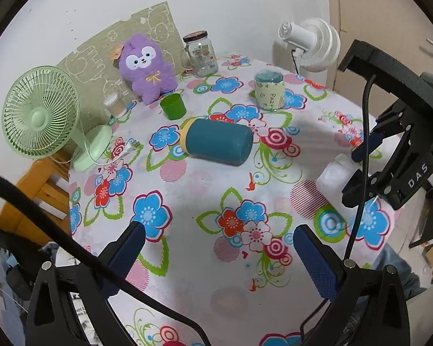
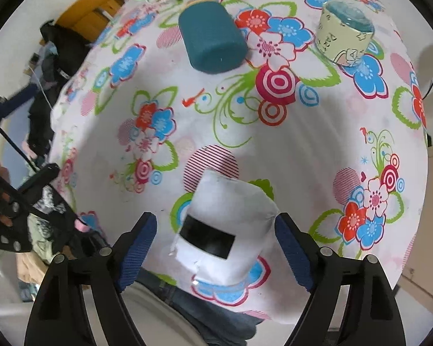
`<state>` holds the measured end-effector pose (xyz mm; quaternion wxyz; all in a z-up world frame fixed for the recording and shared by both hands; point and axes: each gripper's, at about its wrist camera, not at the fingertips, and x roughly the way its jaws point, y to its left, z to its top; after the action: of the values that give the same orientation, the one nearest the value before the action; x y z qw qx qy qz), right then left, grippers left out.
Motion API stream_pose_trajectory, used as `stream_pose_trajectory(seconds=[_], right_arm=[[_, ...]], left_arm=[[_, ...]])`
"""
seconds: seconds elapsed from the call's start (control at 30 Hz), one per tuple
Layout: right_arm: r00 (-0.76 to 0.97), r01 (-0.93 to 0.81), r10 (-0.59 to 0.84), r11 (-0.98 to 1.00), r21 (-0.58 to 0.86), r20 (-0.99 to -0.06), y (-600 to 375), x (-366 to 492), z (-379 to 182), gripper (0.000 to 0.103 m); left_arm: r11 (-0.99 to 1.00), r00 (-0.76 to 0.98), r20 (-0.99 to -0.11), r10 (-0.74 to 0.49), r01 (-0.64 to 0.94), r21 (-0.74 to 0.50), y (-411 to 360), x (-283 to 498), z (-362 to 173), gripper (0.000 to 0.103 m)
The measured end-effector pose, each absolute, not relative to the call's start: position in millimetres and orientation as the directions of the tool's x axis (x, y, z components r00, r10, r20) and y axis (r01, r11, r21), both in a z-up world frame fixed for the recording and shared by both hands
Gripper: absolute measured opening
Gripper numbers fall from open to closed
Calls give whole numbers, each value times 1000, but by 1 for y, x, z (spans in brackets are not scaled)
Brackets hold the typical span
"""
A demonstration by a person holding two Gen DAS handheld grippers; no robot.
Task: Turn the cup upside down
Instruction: 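Lift the white cup with the right gripper and rotate it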
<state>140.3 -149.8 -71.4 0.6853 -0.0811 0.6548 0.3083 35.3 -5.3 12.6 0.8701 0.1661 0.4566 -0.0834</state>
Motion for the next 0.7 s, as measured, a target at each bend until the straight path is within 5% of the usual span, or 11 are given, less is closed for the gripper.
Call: stream_pose_trajectory(seconds=[0.7], right_arm=[[105, -458, 614, 728, 510, -782, -285, 97, -35, 86]], left_arm=[[952, 511, -812, -282, 250, -174, -42, 57, 17, 103]])
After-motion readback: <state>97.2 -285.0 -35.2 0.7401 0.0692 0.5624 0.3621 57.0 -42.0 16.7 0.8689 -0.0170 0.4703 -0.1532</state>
